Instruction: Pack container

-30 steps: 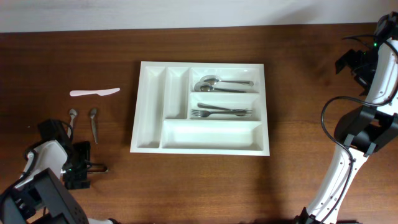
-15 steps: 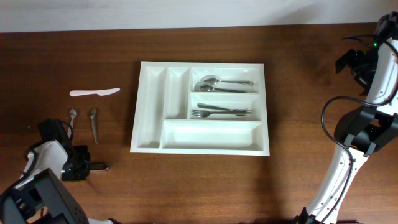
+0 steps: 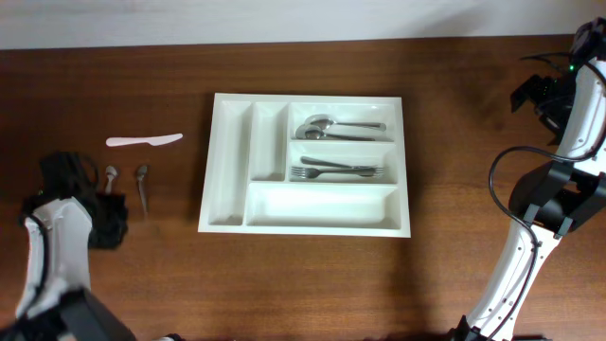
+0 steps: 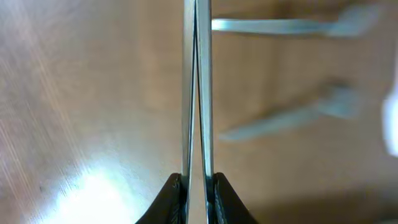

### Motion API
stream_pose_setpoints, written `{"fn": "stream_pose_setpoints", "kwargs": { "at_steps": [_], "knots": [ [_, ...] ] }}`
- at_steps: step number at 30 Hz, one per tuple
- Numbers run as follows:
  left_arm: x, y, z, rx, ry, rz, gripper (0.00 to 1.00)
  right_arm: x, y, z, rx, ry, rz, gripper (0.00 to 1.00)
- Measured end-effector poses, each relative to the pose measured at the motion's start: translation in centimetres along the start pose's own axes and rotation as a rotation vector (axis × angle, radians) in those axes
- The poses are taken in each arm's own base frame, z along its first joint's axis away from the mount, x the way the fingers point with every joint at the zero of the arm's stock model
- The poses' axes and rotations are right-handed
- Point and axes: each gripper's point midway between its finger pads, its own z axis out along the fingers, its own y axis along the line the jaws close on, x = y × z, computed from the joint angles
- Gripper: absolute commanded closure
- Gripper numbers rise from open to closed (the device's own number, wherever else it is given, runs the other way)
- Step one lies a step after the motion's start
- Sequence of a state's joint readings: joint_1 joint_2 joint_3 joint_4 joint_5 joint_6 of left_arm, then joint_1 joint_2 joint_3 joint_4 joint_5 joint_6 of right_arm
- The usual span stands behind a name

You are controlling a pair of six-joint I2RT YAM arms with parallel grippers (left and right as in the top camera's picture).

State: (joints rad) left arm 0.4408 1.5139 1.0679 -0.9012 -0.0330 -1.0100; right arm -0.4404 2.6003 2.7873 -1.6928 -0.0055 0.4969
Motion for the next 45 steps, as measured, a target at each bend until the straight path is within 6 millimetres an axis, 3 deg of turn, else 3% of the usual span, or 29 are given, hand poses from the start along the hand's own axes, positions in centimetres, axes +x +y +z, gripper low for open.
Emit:
{"fn": "stream_pose_setpoints", "kwargs": {
  "at_steps": [1,2,3,4,6,7,12,14,19,22,26,29,39,45],
  "knots": [
    [0.1,-0.6,-0.9,0.022,-0.01,0.007,0.98,0.0,0.0,0.0,0.0,-0.001,-0.001,0.01],
    [0.7,-2.3,-4.0,0.097,-0.037,0.022,0.98,0.0,0.0,0.0,0.0,0.0,0.0,0.01],
    [1.1,-2.7,-5.1,0.121,-0.042,0.025,0.98,0.0,0.0,0.0,0.0,0.0,0.0,0.01],
    [2.4,-3.7,-7.5,0.184,-0.048,0.029,0.98,0.0,0.0,0.0,0.0,0.0,0.0,0.01],
    [4.3,-3.8,-9.1,0.212,-0.033,0.022,0.98,0.0,0.0,0.0,0.0,-0.001,0.0,0.01],
    [5.3,-3.6,-9.5,0.208,-0.018,0.014,0.98,0.0,0.0,0.0,0.0,0.0,0.0,0.01],
    [15.0,-4.0,-10.1,0.182,0.128,0.046,0.98,0.0,0.0,0.0,0.0,0.0,0.0,0.01],
    [20.2,-4.8,-10.2,0.194,0.21,0.082,0.96,0.0,0.0,0.0,0.0,0.0,0.0,0.01],
    [28.1,-5.9,-9.4,0.189,0.322,0.064,0.96,0.0,0.0,0.0,0.0,0.0,0.0,0.01],
    [31.2,-7.4,-8.6,0.216,0.373,0.04,0.96,0.0,0.0,0.0,0.0,0.0,0.0,0.01],
    [34.1,-9.2,-7.7,0.257,0.425,0.037,0.94,0.0,0.0,0.0,0.0,0.0,0.0,0.01],
    [35.7,-9.4,-7.2,0.26,0.452,0.053,0.93,0.0,0.0,0.0,0.0,0.0,-0.001,0.01],
    [38.9,-7.5,-7.6,0.239,0.489,0.131,0.92,0.0,0.0,0.0,0.0,0.0,0.0,0.01],
    [40.9,-6.0,-8.2,0.229,0.513,0.188,0.85,0.0,0.0,0.0,0.0,0.0,0.0,0.01]
  ]
}}
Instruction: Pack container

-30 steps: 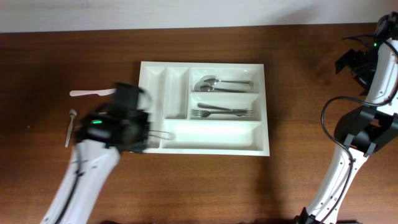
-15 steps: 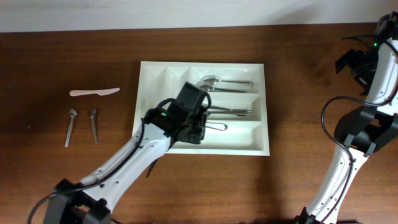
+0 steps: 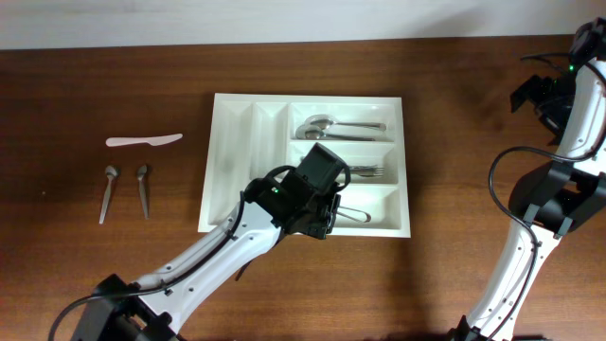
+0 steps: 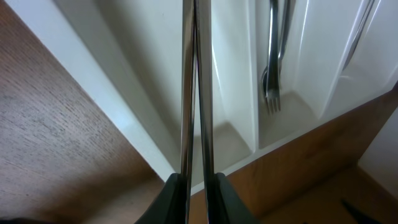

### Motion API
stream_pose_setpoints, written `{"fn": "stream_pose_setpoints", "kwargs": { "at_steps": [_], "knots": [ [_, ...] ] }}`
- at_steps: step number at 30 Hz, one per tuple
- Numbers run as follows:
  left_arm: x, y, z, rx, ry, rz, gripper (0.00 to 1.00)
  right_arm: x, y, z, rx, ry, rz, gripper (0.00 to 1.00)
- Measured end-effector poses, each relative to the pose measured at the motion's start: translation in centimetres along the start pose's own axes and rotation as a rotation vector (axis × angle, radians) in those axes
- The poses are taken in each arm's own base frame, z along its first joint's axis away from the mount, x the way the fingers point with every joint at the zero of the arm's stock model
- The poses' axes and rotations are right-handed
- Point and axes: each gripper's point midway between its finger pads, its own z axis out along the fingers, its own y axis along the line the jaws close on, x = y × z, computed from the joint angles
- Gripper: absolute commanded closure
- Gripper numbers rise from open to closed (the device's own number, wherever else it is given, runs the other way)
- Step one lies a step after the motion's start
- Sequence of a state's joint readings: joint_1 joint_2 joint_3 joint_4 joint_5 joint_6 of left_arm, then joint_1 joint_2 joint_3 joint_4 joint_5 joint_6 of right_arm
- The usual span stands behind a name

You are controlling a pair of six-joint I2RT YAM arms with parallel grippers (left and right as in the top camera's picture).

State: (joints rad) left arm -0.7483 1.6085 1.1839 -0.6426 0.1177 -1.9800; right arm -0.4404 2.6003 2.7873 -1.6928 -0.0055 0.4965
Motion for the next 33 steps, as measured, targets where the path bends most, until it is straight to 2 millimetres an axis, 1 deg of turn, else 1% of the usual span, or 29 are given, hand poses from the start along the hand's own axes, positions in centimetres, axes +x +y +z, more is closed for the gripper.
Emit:
{"fn": "stream_pose_setpoints", "kwargs": {
  "at_steps": [11,14,17,19,21,23,24,28,32,33],
  "knots": [
    [-0.5,-0.1,0.2,-0.003,-0.008,-0.01,0.78,0.0,0.0,0.0,0.0,0.0,0.0,0.01],
    [-0.7,0.2,0.8,-0.021,-0.015,-0.013,0.78,0.0,0.0,0.0,0.0,0.0,0.0,0.01],
    [-0.9,0.8,1.9,-0.054,-0.021,-0.017,0.76,0.0,0.0,0.0,0.0,0.0,0.0,0.01],
    [-1.0,0.9,2.2,-0.062,-0.025,-0.018,0.7,0.0,0.0,0.0,0.0,0.0,0.0,0.01],
    [-1.0,0.9,2.2,-0.061,-0.025,-0.018,0.6,0.0,0.0,0.0,0.0,0.0,0.0,0.01],
    [-1.0,0.9,2.2,-0.058,-0.024,-0.023,0.41,0.0,0.0,0.0,0.0,0.0,0.0,0.01],
    [-1.0,0.9,2.2,-0.059,-0.025,-0.023,0.35,0.0,0.0,0.0,0.0,0.0,0.0,0.01],
    [-1.1,0.7,2.2,-0.053,-0.027,-0.024,0.31,0.0,0.0,0.0,0.0,0.0,0.0,0.01],
    [-1.1,-0.5,2.2,-0.01,-0.014,-0.029,0.3,0.0,0.0,0.0,0.0,0.0,-0.001,0.01],
    [-1.1,-1.1,2.2,0.013,-0.009,-0.032,0.29,0.0,0.0,0.0,0.0,0.0,0.001,0.01]
  ]
}}
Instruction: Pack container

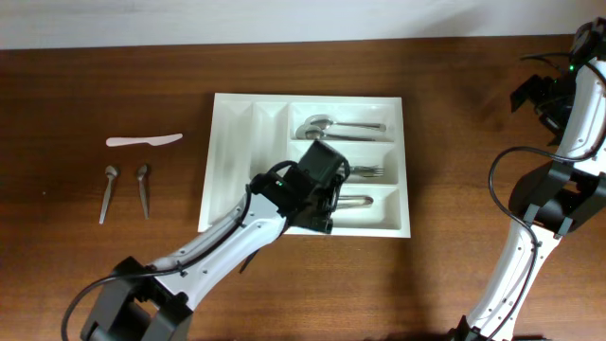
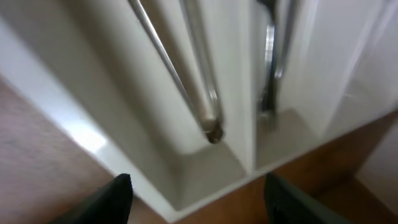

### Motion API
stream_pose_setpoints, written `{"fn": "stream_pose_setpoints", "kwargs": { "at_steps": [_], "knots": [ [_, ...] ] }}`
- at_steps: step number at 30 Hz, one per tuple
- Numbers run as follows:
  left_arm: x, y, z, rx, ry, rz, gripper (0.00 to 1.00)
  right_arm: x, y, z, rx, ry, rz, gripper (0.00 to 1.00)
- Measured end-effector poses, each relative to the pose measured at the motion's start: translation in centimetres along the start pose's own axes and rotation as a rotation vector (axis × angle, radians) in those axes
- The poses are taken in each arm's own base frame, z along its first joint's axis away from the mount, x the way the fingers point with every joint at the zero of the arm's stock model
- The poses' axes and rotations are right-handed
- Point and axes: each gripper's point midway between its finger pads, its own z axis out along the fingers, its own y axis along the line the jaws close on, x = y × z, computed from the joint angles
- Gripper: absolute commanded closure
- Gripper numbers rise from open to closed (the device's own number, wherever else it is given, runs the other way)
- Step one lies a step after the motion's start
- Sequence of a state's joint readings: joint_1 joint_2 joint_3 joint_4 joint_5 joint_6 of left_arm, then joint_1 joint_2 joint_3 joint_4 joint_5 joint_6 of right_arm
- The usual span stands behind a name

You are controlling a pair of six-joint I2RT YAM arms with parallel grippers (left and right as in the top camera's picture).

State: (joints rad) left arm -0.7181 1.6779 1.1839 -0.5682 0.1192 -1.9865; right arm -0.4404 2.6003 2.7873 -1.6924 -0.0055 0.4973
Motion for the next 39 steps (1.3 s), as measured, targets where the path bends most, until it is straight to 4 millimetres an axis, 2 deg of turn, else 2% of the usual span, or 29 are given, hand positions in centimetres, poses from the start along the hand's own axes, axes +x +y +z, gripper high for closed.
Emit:
{"fn": "stream_pose_setpoints", "kwargs": {
  "at_steps": [2,5,6,7,8,10,11,12,13,16,17,18,19,21,23,28,31,34,39],
  "knots": [
    [-0.3,-1.6,-0.2,0.055,0.007,0.02,0.25,0.0,0.0,0.0,0.0,0.0,0.0,0.01],
    [-1.4,-3.8,-1.1,0.106,-0.016,0.107,0.05,0.0,0.0,0.0,0.0,0.0,0.0,0.01],
    [-2.0,-5.0,-1.7,0.134,-0.03,0.16,0.01,0.0,0.0,0.0,0.0,0.0,-0.001,0.01],
    [-2.7,-6.2,-2.4,0.165,-0.047,0.209,0.01,0.0,0.0,0.0,0.0,0.0,0.0,0.01],
    [-4.2,-8.2,-3.8,0.215,-0.086,0.298,0.01,0.0,0.0,0.0,0.0,0.0,-0.001,0.01],
    [-7.4,-10.4,-6.7,0.274,-0.156,0.424,0.01,0.0,0.0,0.0,0.0,0.0,-0.001,0.01],
    [-8.8,-10.9,-7.8,0.286,-0.186,0.459,0.01,0.0,0.0,0.0,0.0,0.0,-0.001,0.01],
    [-11.2,-10.9,-9.5,0.276,-0.235,0.491,0.01,0.0,0.0,0.0,0.0,0.0,0.0,0.01],
    [-12.2,-10.7,-10.0,0.263,-0.254,0.499,0.01,0.0,0.0,0.0,0.001,0.0,-0.001,0.01],
    [-17.6,-8.2,-11.9,0.157,-0.334,0.433,0.01,0.0,0.0,0.0,0.0,0.0,0.0,0.01],
    [-20.0,-7.6,-12.5,0.131,-0.374,0.412,0.01,0.0,0.0,0.0,0.0,0.0,0.0,0.01],
    [-22.4,-7.1,-13.4,0.104,-0.419,0.427,0.01,0.0,0.0,0.0,0.0,0.0,-0.001,0.01],
    [-24.0,-6.9,-14.1,0.092,-0.451,0.439,0.01,0.0,0.0,0.0,0.0,0.0,-0.001,0.01],
    [-28.1,-5.8,-15.8,0.019,-0.525,0.564,0.01,0.0,0.0,0.0,0.0,0.0,0.0,0.01],
    [-30.5,-4.4,-16.9,-0.067,-0.562,0.674,0.01,0.0,0.0,0.0,0.0,0.0,0.0,0.01],
    [-34.5,-0.6,-18.7,-0.262,-0.57,0.844,0.01,0.0,0.0,0.0,0.0,0.0,-0.001,0.01],
    [-36.3,1.2,-17.9,-0.314,-0.509,0.876,0.01,0.0,0.0,0.0,0.0,0.0,-0.001,0.01],
    [-37.9,2.6,-14.9,-0.369,-0.42,0.903,0.01,0.0,0.0,0.0,0.0,0.0,0.0,0.01],
    [-38.9,4.2,-11.1,-0.423,-0.31,0.948,0.01,0.0,0.0,0.0,0.0,0.0,-0.001,0.01]
  ]
}}
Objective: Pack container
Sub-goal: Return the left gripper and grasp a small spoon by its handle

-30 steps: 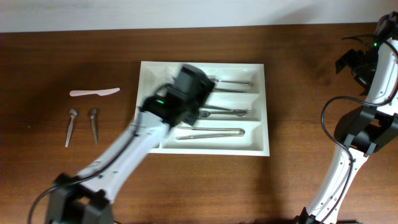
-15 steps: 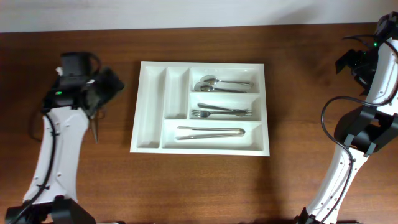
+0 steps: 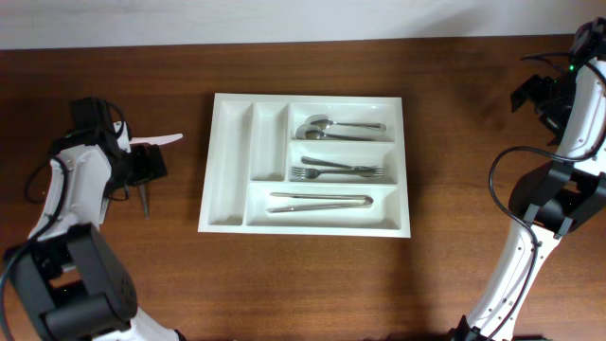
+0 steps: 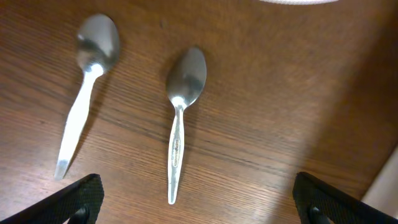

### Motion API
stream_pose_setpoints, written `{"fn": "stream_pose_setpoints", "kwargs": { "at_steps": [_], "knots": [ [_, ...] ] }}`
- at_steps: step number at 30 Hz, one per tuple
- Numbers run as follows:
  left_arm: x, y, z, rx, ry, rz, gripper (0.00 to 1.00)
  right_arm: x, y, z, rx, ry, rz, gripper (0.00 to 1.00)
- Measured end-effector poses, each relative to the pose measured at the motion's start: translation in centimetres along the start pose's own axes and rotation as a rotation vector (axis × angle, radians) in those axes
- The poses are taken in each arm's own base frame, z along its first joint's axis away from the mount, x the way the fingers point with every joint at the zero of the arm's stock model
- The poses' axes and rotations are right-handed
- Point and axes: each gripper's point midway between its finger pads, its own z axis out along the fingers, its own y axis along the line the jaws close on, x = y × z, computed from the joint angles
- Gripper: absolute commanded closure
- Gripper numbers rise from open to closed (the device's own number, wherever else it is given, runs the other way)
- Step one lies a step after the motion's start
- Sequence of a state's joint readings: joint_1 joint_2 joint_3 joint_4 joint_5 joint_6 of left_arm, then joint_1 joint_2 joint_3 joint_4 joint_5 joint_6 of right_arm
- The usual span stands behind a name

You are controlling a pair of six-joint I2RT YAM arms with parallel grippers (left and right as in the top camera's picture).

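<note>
A white cutlery tray (image 3: 231, 161) lies mid-table. Its front long compartment holds two slim metal pieces (image 3: 322, 201); spoons (image 3: 327, 127) and forks (image 3: 336, 170) fill the right compartments behind it. My left gripper (image 3: 142, 169) hovers open at the table's left over two loose metal spoons. In the left wrist view one spoon (image 4: 180, 118) lies centred between the spread fingers (image 4: 81, 198) and the other spoon (image 4: 84, 93) further left. The left gripper (image 4: 199, 208) holds nothing. My right gripper (image 3: 542, 90) stays raised at the far right; its jaws are unclear.
A white plastic knife (image 3: 159, 140) lies just behind the left gripper. The tray's two narrow left compartments (image 3: 267, 142) hold nothing. The right arm's base stands at the table's right edge.
My left gripper has moved from over the tray's front compartment to the table's left side, above the two loose spoons. It is still open. The metal pieces stay in the tray.
My left gripper was shut on two slim metal pieces at the table's left. Then it held them over the tray's front compartment. Then it was open, with the pieces lying in that compartment. Now it is back over the loose spoons. The right arm never moved.
</note>
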State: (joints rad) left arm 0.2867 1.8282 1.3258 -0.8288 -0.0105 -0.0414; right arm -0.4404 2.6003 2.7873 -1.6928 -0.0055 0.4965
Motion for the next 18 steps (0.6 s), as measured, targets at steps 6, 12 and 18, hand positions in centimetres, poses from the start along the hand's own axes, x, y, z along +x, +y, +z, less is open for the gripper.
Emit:
{"fn": "stream_pose_setpoints", "kwargs": {
  "at_steps": [6,12,18],
  "knots": [
    [1.2,0.0,2.8,-0.002,0.08,0.039,0.01,0.0,0.0,0.0,0.0,0.0,0.0,0.01],
    [2.2,0.6,4.8,-0.038,0.138,0.022,0.01,0.0,0.0,0.0,0.0,0.0,0.0,0.01],
    [1.0,0.9,5.3,-0.054,0.095,0.018,0.01,0.0,0.0,0.0,0.0,0.0,0.0,0.01]
  ]
}}
